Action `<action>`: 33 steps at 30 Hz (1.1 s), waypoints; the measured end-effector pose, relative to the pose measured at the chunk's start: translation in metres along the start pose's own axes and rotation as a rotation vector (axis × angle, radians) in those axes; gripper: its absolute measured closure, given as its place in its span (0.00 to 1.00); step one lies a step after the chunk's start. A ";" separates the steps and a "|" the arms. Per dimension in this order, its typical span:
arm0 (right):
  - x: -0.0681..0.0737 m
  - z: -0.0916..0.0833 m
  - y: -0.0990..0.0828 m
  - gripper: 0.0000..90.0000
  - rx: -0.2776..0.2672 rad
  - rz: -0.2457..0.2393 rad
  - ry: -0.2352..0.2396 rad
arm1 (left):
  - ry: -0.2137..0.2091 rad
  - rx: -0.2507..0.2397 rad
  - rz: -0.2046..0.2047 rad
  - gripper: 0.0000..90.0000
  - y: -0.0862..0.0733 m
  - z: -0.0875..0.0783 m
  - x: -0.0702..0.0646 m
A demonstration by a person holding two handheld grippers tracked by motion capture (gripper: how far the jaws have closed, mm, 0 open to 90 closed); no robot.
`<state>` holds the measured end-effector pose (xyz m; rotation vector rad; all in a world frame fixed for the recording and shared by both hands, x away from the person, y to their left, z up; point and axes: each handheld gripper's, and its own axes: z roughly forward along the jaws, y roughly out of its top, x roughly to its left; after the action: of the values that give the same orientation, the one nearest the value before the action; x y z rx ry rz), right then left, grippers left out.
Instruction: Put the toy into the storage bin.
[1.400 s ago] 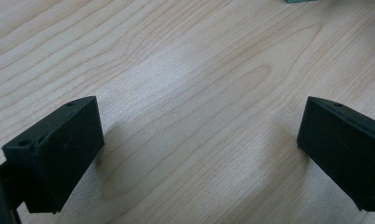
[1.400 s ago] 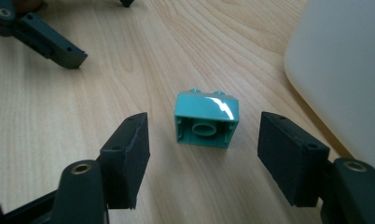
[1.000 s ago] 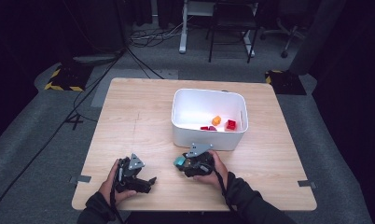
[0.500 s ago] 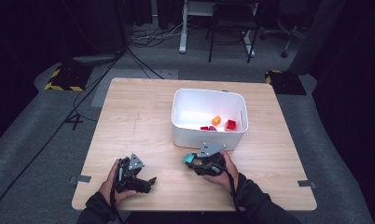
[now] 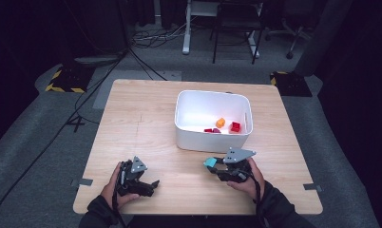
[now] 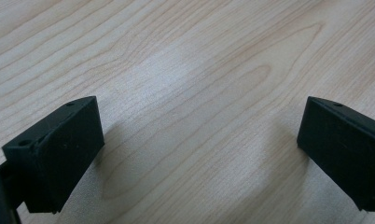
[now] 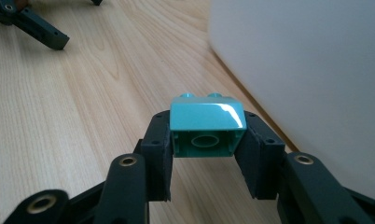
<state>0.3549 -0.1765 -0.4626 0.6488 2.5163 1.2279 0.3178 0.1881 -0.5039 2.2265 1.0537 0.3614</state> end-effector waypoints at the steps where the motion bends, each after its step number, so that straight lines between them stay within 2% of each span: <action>1: -0.001 -0.003 0.000 0.66 -0.007 -0.003 -0.002 | 0.000 0.000 -0.001 0.01 0.000 0.000 0.000; 7: -0.008 -0.027 0.004 0.66 -0.005 0.004 -0.052 | 0.000 0.000 0.000 0.01 0.000 0.000 0.000; 14: -0.012 -0.049 0.010 0.66 -0.015 0.004 -0.079 | 0.000 0.000 -0.001 0.01 0.000 0.000 0.000; 22: -0.019 -0.072 0.026 0.66 -0.054 0.016 -0.091 | 0.000 -0.001 -0.002 0.01 0.000 0.000 0.000; 24: -0.022 -0.077 0.030 0.66 -0.070 0.007 -0.094 | 0.000 -0.001 -0.002 0.01 0.000 0.000 0.000; 25: -0.021 -0.079 0.032 0.66 -0.071 0.016 -0.097 | 0.000 -0.001 -0.002 0.01 0.000 0.000 0.000; 33: -0.023 -0.090 0.049 0.66 -0.108 -0.001 -0.110 | 0.000 -0.001 -0.002 0.01 0.000 0.000 0.000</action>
<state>0.3503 -0.2223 -0.3677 0.6705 2.3434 1.2811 0.3179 0.1879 -0.5039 2.2248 1.0554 0.3609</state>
